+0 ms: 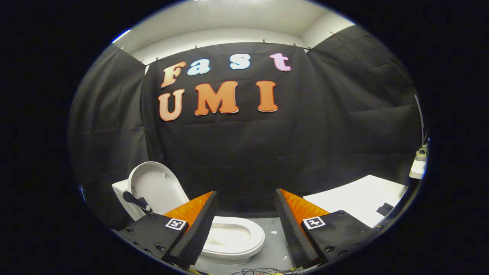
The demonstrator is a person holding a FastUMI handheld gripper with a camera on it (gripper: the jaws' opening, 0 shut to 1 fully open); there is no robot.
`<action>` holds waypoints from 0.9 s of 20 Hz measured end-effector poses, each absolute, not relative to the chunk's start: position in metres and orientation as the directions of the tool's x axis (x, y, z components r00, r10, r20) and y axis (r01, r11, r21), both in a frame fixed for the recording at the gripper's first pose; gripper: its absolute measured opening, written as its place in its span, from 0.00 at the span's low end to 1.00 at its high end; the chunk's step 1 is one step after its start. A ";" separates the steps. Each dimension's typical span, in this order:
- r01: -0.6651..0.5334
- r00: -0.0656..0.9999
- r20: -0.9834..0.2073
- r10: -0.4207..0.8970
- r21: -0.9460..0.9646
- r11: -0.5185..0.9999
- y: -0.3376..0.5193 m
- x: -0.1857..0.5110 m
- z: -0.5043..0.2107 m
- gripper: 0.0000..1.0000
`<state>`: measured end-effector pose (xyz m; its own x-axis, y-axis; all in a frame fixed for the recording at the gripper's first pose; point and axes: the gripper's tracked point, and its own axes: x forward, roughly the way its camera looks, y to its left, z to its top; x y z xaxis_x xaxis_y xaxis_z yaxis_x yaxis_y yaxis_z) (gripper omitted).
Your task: Open the toilet lid.
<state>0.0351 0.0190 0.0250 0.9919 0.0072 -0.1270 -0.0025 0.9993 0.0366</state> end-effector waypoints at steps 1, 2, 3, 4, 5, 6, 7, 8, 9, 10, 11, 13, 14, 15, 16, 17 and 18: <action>0.014 0.992 -0.128 -0.007 0.054 0.998 0.007 0.032 0.020 0.95; 0.022 0.991 -0.130 -0.014 0.067 0.998 -0.003 0.032 0.014 0.95; 0.033 0.991 -0.129 -0.023 0.071 0.997 -0.012 0.029 0.010 0.96; 0.044 0.993 -0.115 -0.035 0.069 0.997 -0.022 0.026 0.005 0.95; 0.053 0.994 -0.099 -0.047 0.056 0.997 -0.033 0.024 0.003 0.95; 0.066 0.994 -0.090 -0.062 0.041 0.997 -0.043 0.022 -0.003 0.95; 0.075 0.994 -0.083 -0.072 0.031 0.997 -0.050 0.020 -0.007 0.95; 0.077 0.994 -0.075 -0.074 0.029 0.997 -0.055 0.017 -0.009 0.96; 0.083 0.994 -0.072 -0.080 0.037 0.996 -0.059 0.016 -0.011 0.96; 0.086 0.993 -0.080 -0.081 0.051 0.995 -0.063 0.015 -0.015 0.95; 0.087 0.993 -0.086 -0.081 0.069 0.994 -0.065 0.013 -0.018 0.96; 0.112 0.990 -0.091 -0.104 0.086 0.990 -0.074 0.013 -0.024 0.96; 0.129 0.987 -0.107 -0.119 0.091 0.987 -0.080 0.013 -0.028 0.95; 0.134 0.987 -0.106 -0.122 0.109 0.985 -0.079 0.012 -0.028 0.96; 0.135 0.987 -0.103 -0.123 0.126 0.983 -0.077 0.012 -0.026 0.96; 0.131 0.988 -0.104 -0.117 0.132 0.983 -0.074 0.011 -0.027 0.96; 0.121 0.988 -0.107 -0.107 0.133 0.984 -0.070 0.012 -0.030 0.95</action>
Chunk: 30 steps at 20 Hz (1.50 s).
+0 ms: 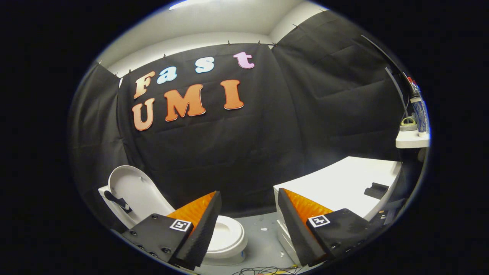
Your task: Open the toilet lid.
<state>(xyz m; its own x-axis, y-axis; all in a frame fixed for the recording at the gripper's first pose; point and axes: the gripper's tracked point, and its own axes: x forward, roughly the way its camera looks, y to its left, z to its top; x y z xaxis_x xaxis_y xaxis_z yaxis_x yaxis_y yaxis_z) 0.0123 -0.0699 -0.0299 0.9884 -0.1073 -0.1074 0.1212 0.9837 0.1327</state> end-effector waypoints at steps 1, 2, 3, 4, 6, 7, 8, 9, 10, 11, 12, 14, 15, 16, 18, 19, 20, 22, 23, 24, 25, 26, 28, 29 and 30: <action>0.109 0.990 -0.108 -0.095 0.131 0.985 -0.066 0.012 -0.031 0.95; 0.103 0.990 -0.105 -0.090 0.122 0.987 -0.063 0.012 -0.030 0.96; 0.104 0.991 -0.101 -0.093 0.108 0.989 -0.063 0.012 -0.029 0.96; 0.104 0.991 -0.099 -0.094 0.097 0.990 -0.063 0.011 -0.029 0.96; 0.100 0.991 -0.101 -0.091 0.095 0.990 -0.060 0.011 -0.030 0.95; 0.097 0.991 -0.105 -0.086 0.100 0.990 -0.058 0.012 -0.032 0.95; 0.095 0.991 -0.106 -0.084 0.100 0.990 -0.057 0.011 -0.032 0.95; 0.097 0.991 -0.104 -0.087 0.097 0.991 -0.058 0.011 -0.030 0.95; 0.098 0.991 -0.101 -0.088 0.094 0.991 -0.059 0.011 -0.030 0.95; 0.101 0.991 -0.099 -0.091 0.091 0.991 -0.059 0.012 -0.030 0.95; 0.101 0.991 -0.098 -0.092 0.090 0.991 -0.059 0.013 -0.030 0.95; 0.103 0.991 -0.099 -0.094 0.089 0.991 -0.059 0.012 -0.030 0.95; 0.103 0.991 -0.099 -0.094 0.088 0.991 -0.059 0.011 -0.030 0.95; 0.103 0.991 -0.099 -0.095 0.086 0.991 -0.060 0.011 -0.030 0.95; 0.105 0.991 -0.097 -0.097 0.080 0.991 -0.059 0.011 -0.030 0.95; 0.104 0.991 -0.095 -0.097 0.078 0.991 -0.059 0.011 -0.029 0.95; 0.105 0.991 -0.095 -0.097 0.077 0.992 -0.059 0.010 -0.028 0.95; 0.106 0.991 -0.095 -0.099 0.073 0.992 -0.058 0.010 -0.030 0.95; 0.106 0.990 -0.096 -0.099 0.071 0.992 -0.058 0.011 -0.029 0.95; 0.106 0.991 -0.095 -0.099 0.069 0.992 -0.058 0.011 -0.030 0.95; 0.106 0.991 -0.092 -0.099 0.067 0.992 -0.057 0.010 -0.029 0.95; 0.106 0.991 -0.091 -0.100 0.064 0.992 -0.057 0.010 -0.028 0.95; 0.108 0.991 -0.091 -0.103 0.060 0.992 -0.058 0.010 -0.027 0.95; 0.108 0.990 -0.093 -0.102 0.063 0.992 -0.057 0.011 -0.029 0.95; 0.109 0.990 -0.095 -0.102 0.065 0.992 -0.058 0.011 -0.029 0.95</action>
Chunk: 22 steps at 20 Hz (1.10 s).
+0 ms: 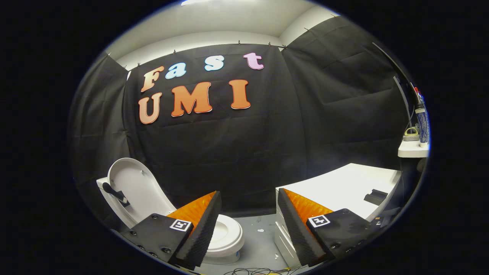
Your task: Open the toilet lid.
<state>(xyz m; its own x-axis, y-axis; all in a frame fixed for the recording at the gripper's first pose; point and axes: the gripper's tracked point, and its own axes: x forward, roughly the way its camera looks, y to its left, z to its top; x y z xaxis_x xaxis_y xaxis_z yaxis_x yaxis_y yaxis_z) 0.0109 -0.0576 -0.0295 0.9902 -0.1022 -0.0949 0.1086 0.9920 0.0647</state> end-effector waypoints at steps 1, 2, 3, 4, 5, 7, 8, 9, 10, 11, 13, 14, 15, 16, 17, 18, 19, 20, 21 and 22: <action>0.110 0.990 -0.096 -0.103 0.065 0.992 -0.059 0.011 -0.029 0.95; 0.111 0.990 -0.097 -0.105 0.065 0.992 -0.059 0.011 -0.030 0.95; 0.111 0.990 -0.097 -0.104 0.065 0.992 -0.058 0.011 -0.030 0.95; 0.111 0.990 -0.096 -0.105 0.065 0.992 -0.058 0.011 -0.030 0.95; 0.110 0.990 -0.097 -0.103 0.064 0.992 -0.058 0.011 -0.030 0.95; 0.111 0.989 -0.104 -0.103 0.070 0.991 -0.059 0.011 -0.032 0.95; 0.113 0.989 -0.106 -0.104 0.074 0.991 -0.060 0.012 -0.032 0.95; 0.115 0.989 -0.107 -0.106 0.076 0.991 -0.061 0.012 -0.032 0.95; 0.117 0.989 -0.104 -0.109 0.075 0.990 -0.062 0.012 -0.031 0.95; 0.119 0.988 -0.105 -0.111 0.074 0.990 -0.063 0.012 -0.032 0.95; 0.119 0.987 -0.114 -0.110 0.078 0.990 -0.063 0.012 -0.034 0.95; 0.118 0.987 -0.118 -0.109 0.080 0.990 -0.062 0.012 -0.035 0.95; 0.118 0.987 -0.121 -0.108 0.080 0.990 -0.062 0.014 -0.036 0.95; 0.118 0.987 -0.122 -0.108 0.080 0.990 -0.062 0.014 -0.036 0.95; 0.118 0.987 -0.121 -0.108 0.079 0.990 -0.062 0.013 -0.035 0.95; 0.118 0.987 -0.120 -0.108 0.078 0.990 -0.062 0.013 -0.035 0.95; 0.119 0.987 -0.120 -0.109 0.078 0.990 -0.063 0.013 -0.035 0.95; 0.119 0.987 -0.122 -0.109 0.079 0.990 -0.063 0.013 -0.035 0.95; 0.120 0.986 -0.123 -0.110 0.081 0.989 -0.063 0.013 -0.035 0.95; 0.120 0.986 -0.126 -0.109 0.082 0.989 -0.063 0.013 -0.036 0.95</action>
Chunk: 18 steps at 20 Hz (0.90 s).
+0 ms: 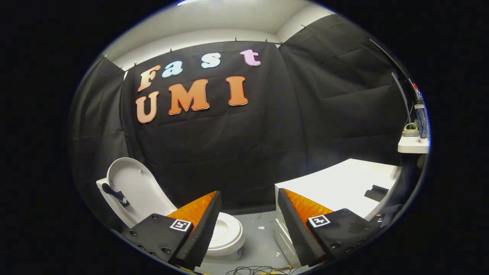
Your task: Open the toilet lid.
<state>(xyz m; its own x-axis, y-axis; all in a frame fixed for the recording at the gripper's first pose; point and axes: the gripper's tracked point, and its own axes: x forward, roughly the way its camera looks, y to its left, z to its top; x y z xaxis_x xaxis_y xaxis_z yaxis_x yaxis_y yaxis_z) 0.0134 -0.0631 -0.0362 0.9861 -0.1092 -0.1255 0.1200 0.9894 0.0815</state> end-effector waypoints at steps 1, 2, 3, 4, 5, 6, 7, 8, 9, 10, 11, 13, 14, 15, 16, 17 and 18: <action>0.121 0.986 -0.126 -0.110 0.082 0.989 -0.063 0.013 -0.036 0.95; 0.121 0.986 -0.126 -0.110 0.082 0.989 -0.063 0.013 -0.036 0.95; 0.122 0.986 -0.125 -0.111 0.082 0.989 -0.064 0.013 -0.036 0.95; 0.121 0.986 -0.126 -0.110 0.081 0.989 -0.063 0.013 -0.036 0.95; 0.121 0.986 -0.126 -0.110 0.082 0.989 -0.063 0.013 -0.036 0.95; 0.120 0.986 -0.126 -0.109 0.082 0.989 -0.063 0.013 -0.036 0.95; 0.121 0.986 -0.126 -0.110 0.081 0.989 -0.063 0.013 -0.036 0.95; 0.121 0.986 -0.126 -0.110 0.081 0.989 -0.063 0.013 -0.036 0.95; 0.122 0.986 -0.127 -0.111 0.081 0.989 -0.063 0.013 -0.036 0.95; 0.122 0.986 -0.127 -0.111 0.082 0.989 -0.063 0.013 -0.037 0.95; 0.123 0.985 -0.129 -0.111 0.082 0.989 -0.063 0.013 -0.037 0.95; 0.122 0.985 -0.132 -0.110 0.084 0.989 -0.063 0.013 -0.037 0.95; 0.122 0.985 -0.133 -0.110 0.084 0.989 -0.063 0.013 -0.038 0.95; 0.122 0.985 -0.134 -0.110 0.083 0.989 -0.063 0.013 -0.038 0.95; 0.123 0.985 -0.136 -0.111 0.084 0.989 -0.063 0.013 -0.039 0.95; 0.123 0.984 -0.137 -0.111 0.085 0.989 -0.063 0.013 -0.039 0.95; 0.124 0.984 -0.138 -0.112 0.086 0.989 -0.064 0.014 -0.039 0.95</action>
<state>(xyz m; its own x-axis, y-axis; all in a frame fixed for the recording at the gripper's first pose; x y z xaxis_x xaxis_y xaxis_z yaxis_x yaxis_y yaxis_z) 0.0137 -0.0636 -0.0394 0.9841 -0.1117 -0.1382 0.1242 0.9885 0.0857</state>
